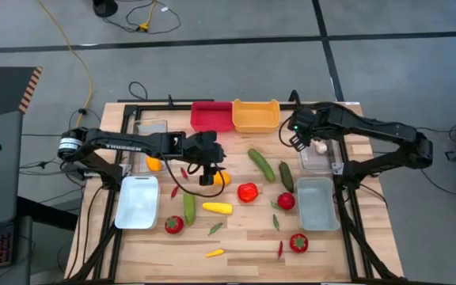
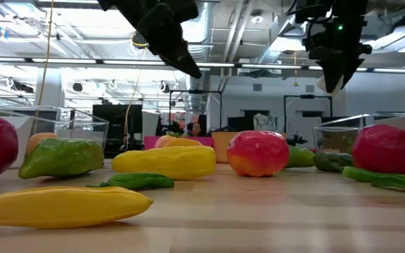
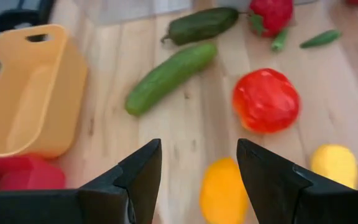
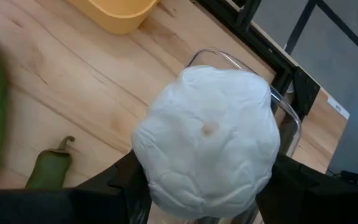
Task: Sort produce into baskets
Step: Put the white garlic into the right transparent bin, then put the yellow lemon into the left transparent bin
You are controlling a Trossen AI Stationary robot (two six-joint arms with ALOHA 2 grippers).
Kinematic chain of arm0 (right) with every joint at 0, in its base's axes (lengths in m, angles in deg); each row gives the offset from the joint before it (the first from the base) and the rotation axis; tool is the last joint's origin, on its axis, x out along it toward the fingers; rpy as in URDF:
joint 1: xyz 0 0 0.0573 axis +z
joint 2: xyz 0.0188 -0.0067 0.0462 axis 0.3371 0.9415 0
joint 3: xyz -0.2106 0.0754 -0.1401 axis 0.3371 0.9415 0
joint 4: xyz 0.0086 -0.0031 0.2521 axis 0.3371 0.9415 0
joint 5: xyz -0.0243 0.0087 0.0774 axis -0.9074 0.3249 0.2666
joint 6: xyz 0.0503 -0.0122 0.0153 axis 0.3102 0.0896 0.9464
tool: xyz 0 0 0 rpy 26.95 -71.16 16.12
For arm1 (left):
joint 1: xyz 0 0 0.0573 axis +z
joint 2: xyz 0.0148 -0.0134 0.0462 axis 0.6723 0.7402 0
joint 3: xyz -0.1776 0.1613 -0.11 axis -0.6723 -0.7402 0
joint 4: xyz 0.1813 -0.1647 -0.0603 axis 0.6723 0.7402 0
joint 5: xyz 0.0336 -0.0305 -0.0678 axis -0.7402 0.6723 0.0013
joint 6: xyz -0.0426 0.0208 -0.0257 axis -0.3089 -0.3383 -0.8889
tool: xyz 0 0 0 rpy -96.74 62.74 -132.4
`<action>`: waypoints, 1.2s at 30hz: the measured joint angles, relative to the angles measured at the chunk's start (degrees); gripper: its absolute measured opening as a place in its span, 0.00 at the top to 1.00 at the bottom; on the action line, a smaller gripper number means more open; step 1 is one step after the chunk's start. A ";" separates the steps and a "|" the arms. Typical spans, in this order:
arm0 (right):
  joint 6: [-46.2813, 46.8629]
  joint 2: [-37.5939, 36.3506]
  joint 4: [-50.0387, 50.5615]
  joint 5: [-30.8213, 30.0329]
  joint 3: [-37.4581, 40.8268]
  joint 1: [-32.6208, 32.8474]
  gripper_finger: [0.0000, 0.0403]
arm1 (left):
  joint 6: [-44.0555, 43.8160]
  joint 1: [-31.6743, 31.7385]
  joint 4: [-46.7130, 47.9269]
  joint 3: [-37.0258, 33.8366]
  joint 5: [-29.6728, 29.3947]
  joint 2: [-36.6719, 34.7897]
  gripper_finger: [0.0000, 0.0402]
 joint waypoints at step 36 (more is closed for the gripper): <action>0.02 2.57 1.53 1.65 0.00 -0.22 0.07 | -3.56 -0.76 2.68 -0.48 3.09 1.10 0.33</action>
